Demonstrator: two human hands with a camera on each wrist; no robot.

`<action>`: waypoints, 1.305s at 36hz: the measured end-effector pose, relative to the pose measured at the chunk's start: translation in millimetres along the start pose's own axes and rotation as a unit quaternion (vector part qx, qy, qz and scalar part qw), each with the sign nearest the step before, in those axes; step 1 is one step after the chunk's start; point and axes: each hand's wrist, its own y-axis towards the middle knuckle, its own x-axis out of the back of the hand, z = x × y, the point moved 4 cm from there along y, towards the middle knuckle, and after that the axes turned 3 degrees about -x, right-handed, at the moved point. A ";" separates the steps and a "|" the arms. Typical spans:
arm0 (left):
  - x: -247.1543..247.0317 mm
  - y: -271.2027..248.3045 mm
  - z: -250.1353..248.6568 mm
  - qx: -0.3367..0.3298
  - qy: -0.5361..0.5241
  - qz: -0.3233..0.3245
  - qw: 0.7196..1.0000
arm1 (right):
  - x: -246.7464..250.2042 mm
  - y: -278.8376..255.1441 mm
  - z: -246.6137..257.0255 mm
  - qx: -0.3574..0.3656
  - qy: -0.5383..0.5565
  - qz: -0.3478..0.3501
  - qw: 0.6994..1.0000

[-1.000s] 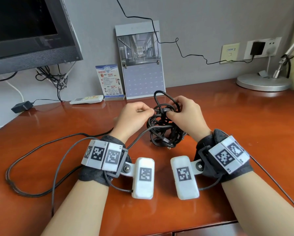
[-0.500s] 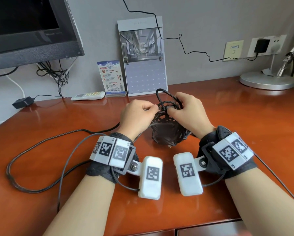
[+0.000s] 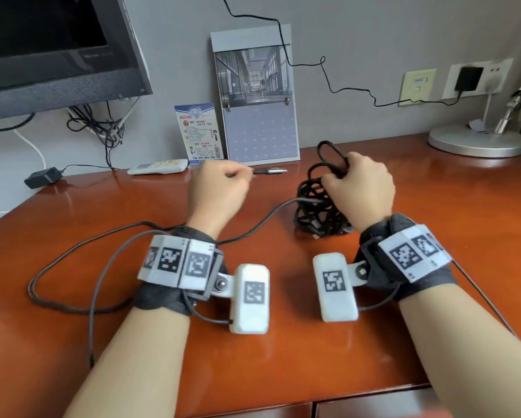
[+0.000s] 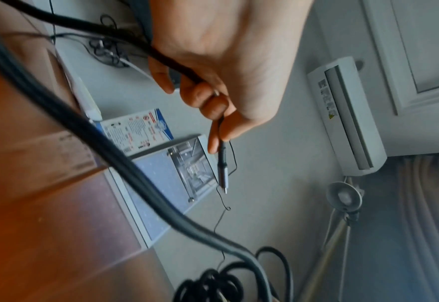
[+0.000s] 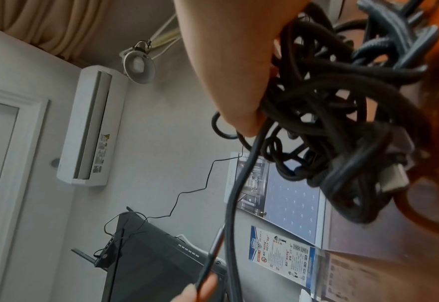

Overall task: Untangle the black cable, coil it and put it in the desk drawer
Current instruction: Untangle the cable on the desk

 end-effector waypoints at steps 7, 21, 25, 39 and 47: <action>27.6 13.1 26.3 0.075 0.050 -0.089 0.992 | 1.8 6.0 -13.6 -0.024 0.095 0.033 0.995; 7.5 8.3 7.2 0.042 -0.038 0.108 0.993 | 1.4 2.1 -8.9 -0.067 0.242 0.080 0.965; -18.7 -14.0 -22.4 -0.007 -0.055 0.270 0.961 | 6.7 2.4 -8.6 -0.099 0.283 0.051 0.953; -27.5 -15.2 -11.4 0.025 -0.085 0.225 0.970 | 2.1 7.8 -21.0 -0.085 0.269 0.091 0.955; -22.9 -11.1 6.6 0.075 -0.080 0.157 0.982 | -1.0 5.7 -16.7 -0.048 0.230 0.117 0.965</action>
